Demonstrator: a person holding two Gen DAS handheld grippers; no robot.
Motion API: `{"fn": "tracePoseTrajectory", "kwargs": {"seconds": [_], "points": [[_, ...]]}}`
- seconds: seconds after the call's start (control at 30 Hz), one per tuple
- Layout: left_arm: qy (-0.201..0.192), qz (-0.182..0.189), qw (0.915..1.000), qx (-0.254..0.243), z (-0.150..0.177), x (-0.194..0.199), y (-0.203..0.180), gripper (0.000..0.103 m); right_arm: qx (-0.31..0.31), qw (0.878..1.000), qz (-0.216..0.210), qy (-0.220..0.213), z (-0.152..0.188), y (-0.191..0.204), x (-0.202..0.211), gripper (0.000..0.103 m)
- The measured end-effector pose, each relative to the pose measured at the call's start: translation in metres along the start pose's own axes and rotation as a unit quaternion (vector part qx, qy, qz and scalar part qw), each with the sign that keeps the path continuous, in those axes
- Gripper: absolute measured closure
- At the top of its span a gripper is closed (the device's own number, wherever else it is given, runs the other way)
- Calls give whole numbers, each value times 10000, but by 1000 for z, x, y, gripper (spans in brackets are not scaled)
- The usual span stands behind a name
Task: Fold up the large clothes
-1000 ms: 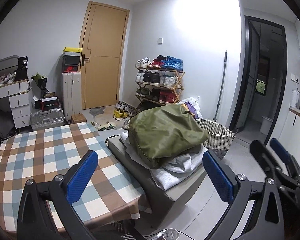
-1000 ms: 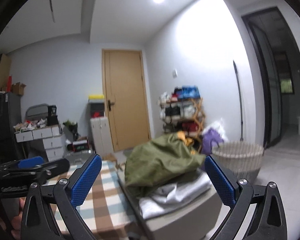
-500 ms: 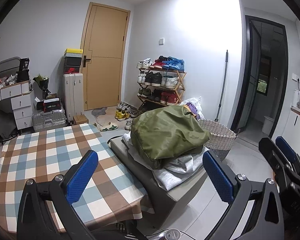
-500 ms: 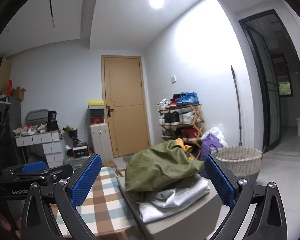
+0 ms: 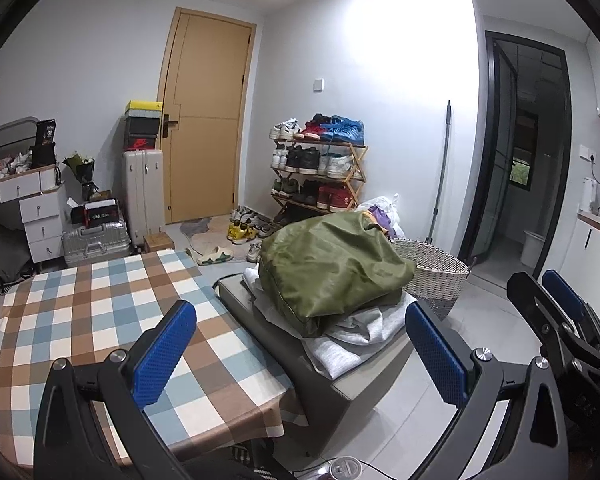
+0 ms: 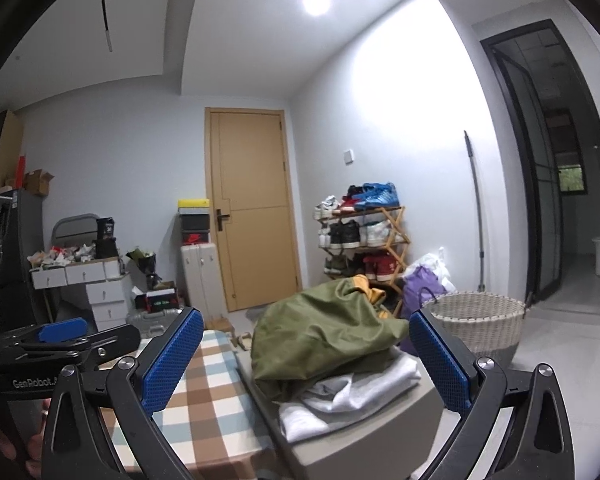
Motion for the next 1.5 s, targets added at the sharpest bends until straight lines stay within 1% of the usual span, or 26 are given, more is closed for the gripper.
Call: {"fn": "tracePoseTrajectory", "kwargs": {"seconds": [0.07,0.13,0.37,0.53,0.6,0.83,0.97,1.3,1.5], "points": [[2,57,10000,20,0,-1,0,2,4,10000,-57,-21,0,1,2,0],[0,23,10000,-15,0,-1,0,2,27,10000,16,-40,0,0,2,0],[-30,101,9999,-24,1,0,-6,2,-197,9998,11,15,1,-10,-3,0],[-65,96,9999,-123,1,1,-8,1,-310,9995,-84,-15,1,-13,0,0],[-73,57,9999,-120,1,1,-8,2,-297,9995,-82,-79,0,-12,3,0],[-75,136,9998,-124,1,2,-9,2,-174,9996,-122,-198,-5,-6,7,0],[-123,147,9997,-149,2,4,-10,2,-184,9996,-139,-175,-5,-5,6,0],[-68,179,9997,-147,3,1,-11,2,-198,9996,-153,-156,-6,-3,5,0],[-104,134,9997,-186,3,2,-13,2,-201,9996,-165,-150,-6,-3,5,0]]}}
Point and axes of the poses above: each gripper's, at about its wrist camera, not at the fingertips, and x roughly against the way its jaws point, y to its left, z to its underside, the point moved 5 cm from there along -x, roughly the way its jaws point, and after that the axes turned 3 degrees about -z, right-handed, at the moved point
